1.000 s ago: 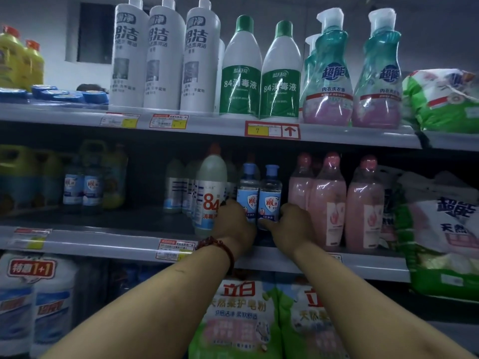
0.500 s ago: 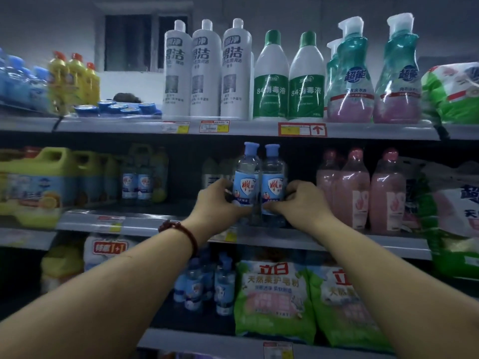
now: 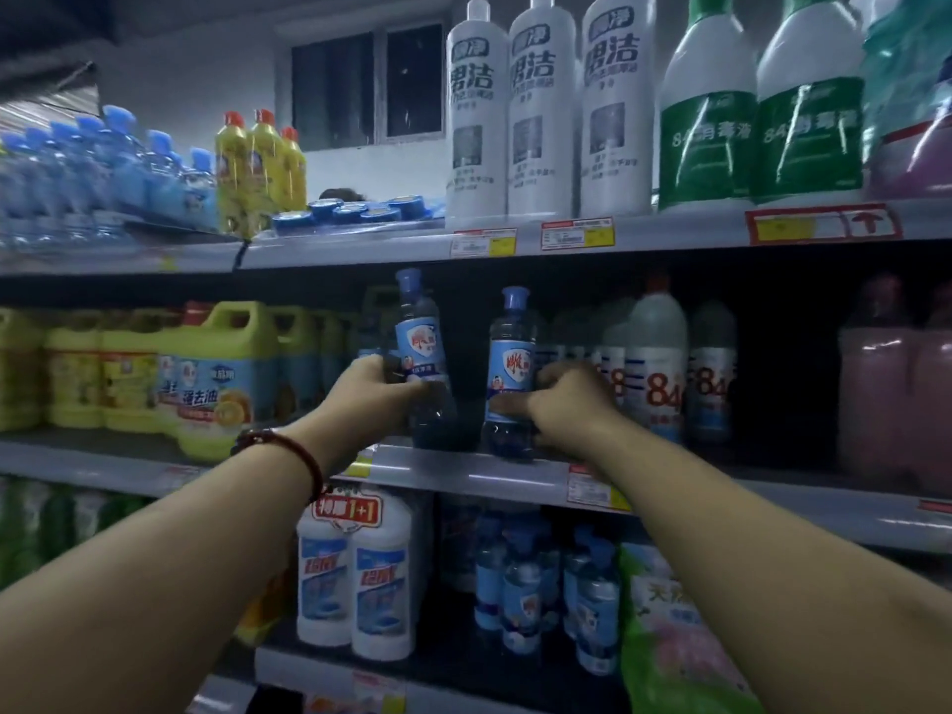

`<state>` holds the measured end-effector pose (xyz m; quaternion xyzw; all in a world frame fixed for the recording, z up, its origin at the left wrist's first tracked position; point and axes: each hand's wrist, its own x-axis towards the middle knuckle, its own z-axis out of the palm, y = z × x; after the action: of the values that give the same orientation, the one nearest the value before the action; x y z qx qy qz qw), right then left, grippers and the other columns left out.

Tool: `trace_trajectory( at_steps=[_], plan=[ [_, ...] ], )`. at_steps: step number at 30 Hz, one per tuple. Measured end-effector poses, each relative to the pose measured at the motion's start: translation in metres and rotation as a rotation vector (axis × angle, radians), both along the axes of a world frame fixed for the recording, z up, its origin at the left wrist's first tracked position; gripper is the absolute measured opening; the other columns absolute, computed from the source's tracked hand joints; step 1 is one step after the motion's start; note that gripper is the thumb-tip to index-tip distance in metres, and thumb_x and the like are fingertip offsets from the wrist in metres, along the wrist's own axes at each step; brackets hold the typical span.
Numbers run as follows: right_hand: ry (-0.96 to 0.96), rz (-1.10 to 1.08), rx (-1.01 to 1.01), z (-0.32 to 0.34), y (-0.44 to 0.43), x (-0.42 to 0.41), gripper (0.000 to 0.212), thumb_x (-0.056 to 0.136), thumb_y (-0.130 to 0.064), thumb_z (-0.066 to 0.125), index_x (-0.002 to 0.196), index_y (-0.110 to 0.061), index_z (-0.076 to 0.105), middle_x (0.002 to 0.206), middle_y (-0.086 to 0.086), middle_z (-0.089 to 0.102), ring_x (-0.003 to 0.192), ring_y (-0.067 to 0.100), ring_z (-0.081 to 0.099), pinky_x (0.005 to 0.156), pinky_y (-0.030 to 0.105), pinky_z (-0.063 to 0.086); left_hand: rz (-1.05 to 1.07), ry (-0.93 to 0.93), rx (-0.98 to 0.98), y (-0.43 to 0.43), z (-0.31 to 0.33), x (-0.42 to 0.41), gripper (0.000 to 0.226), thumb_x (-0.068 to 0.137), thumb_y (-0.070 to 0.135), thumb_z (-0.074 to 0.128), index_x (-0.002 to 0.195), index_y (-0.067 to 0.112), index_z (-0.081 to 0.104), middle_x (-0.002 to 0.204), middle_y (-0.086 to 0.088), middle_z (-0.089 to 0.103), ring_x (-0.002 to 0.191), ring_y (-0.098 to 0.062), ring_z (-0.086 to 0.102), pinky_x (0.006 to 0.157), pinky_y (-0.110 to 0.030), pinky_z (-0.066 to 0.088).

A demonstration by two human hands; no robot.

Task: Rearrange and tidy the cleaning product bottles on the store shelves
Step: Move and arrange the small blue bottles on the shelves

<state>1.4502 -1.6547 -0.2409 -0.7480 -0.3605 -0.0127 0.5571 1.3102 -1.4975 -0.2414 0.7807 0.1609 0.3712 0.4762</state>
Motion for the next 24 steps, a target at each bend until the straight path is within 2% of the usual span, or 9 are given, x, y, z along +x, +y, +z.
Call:
trace_trajectory(
  at_steps=[3,7,9,12,14,15,19,24],
  plan=[
    [-0.055,-0.027,-0.038,0.001,0.038,0.011,0.04,0.072,-0.029,0.088,0.104,-0.011,0.072,0.099,0.005,0.074,0.086,0.02,0.07,0.073,0.035,0.059,0.009,0.072,0.031,0.035,0.0,0.01,0.022,0.088,0.01,0.074,0.109,0.007,0.068,0.098,-0.014,0.074,0.087,-0.027,0.072,0.076,-0.039,0.061],
    [-0.135,-0.046,-0.053,-0.001,0.087,0.032,0.034,0.071,-0.027,0.088,0.093,-0.011,0.067,0.099,0.006,0.073,0.086,0.019,0.069,0.071,0.033,0.058,0.024,0.088,0.125,0.078,0.002,0.039,0.015,0.087,0.008,0.074,0.096,0.016,0.067,0.091,-0.006,0.073,0.077,-0.016,0.07,0.064,-0.024,0.054],
    [-0.16,-0.06,-0.081,0.001,0.11,0.041,0.037,0.072,-0.026,0.088,0.096,-0.01,0.064,0.103,0.007,0.071,0.09,0.021,0.069,0.075,0.035,0.058,-0.01,0.089,0.206,0.095,0.003,0.057,0.018,0.088,0.008,0.072,0.099,0.021,0.066,0.092,0.002,0.073,0.083,-0.009,0.07,0.068,-0.021,0.056],
    [-0.183,-0.103,-0.108,0.005,0.138,0.057,0.046,0.072,-0.029,0.087,0.106,-0.01,0.064,0.11,0.008,0.07,0.096,0.024,0.068,0.08,0.039,0.059,-0.004,0.1,0.294,0.128,-0.004,0.092,0.03,0.083,0.022,0.079,0.109,0.026,0.065,0.104,0.004,0.074,0.099,-0.012,0.071,0.089,-0.037,0.058],
    [-0.177,-0.126,-0.113,0.003,0.152,0.068,0.047,0.072,-0.028,0.087,0.11,-0.01,0.066,0.111,0.008,0.071,0.097,0.024,0.068,0.08,0.037,0.059,-0.001,0.131,0.32,0.156,-0.015,0.116,0.046,0.076,0.035,0.082,0.117,0.025,0.064,0.111,0.005,0.074,0.104,-0.013,0.07,0.094,-0.044,0.057],
    [-0.169,-0.131,-0.114,0.001,0.158,0.073,0.047,0.073,-0.027,0.087,0.111,-0.009,0.066,0.112,0.008,0.071,0.098,0.024,0.068,0.08,0.038,0.059,0.004,0.161,0.335,0.161,-0.018,0.123,0.049,0.077,0.035,0.082,0.12,0.024,0.062,0.113,0.005,0.073,0.105,-0.013,0.069,0.095,-0.045,0.056],
    [-0.132,-0.132,-0.124,-0.011,0.169,0.088,0.047,0.075,-0.026,0.086,0.113,-0.008,0.066,0.114,0.01,0.071,0.099,0.025,0.068,0.084,0.04,0.059,0.011,0.284,0.402,0.153,-0.021,0.127,0.046,0.088,0.028,0.075,0.128,0.017,0.055,0.118,0.009,0.065,0.109,-0.012,0.061,0.101,-0.034,0.049],
    [-0.177,-0.15,-0.149,-0.016,0.171,0.087,0.051,0.077,-0.025,0.084,0.118,-0.008,0.059,0.122,0.009,0.067,0.106,0.025,0.065,0.079,0.031,0.051,0.084,0.301,0.394,0.145,-0.022,0.126,0.047,0.089,0.029,0.074,0.13,0.014,0.056,0.12,0.0,0.065,0.109,-0.015,0.06,0.091,-0.025,0.044]
  ],
)
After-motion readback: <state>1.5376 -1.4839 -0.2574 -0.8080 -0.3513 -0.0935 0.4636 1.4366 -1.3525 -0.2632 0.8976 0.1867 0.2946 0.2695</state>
